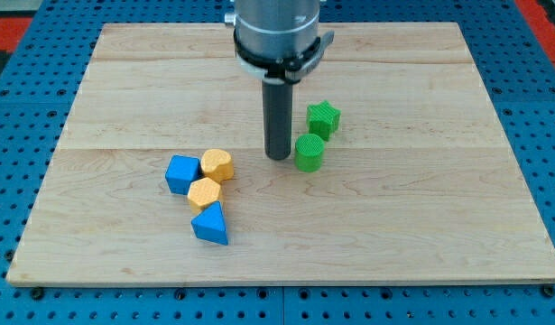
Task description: Place the triangle to the right of the hexagon
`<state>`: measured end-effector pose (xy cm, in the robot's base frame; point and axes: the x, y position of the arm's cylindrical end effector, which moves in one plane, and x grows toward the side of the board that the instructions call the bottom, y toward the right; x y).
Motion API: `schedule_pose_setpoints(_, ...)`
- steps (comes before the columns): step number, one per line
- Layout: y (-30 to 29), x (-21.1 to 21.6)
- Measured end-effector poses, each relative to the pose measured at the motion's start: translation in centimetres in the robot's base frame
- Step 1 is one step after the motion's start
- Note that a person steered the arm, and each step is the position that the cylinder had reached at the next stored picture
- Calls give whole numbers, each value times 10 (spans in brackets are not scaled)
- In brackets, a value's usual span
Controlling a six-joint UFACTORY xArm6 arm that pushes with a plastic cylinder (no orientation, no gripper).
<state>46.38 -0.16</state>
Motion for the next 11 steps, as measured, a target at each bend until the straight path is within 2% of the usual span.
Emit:
schedule_pose_setpoints(1, 8, 6)
schedule_pose_setpoints(2, 66, 29)
schedule_pose_setpoints(3, 13, 119)
schedule_pose_setpoints(4, -74, 145)
schedule_pose_setpoints(5, -105, 113)
schedule_pose_setpoints(6, -103, 140)
schedule_pose_setpoints(7, -118, 140)
schedule_pose_setpoints(9, -57, 106)
schedule_pose_setpoints(10, -60, 103)
schedule_pose_setpoints(11, -106, 108)
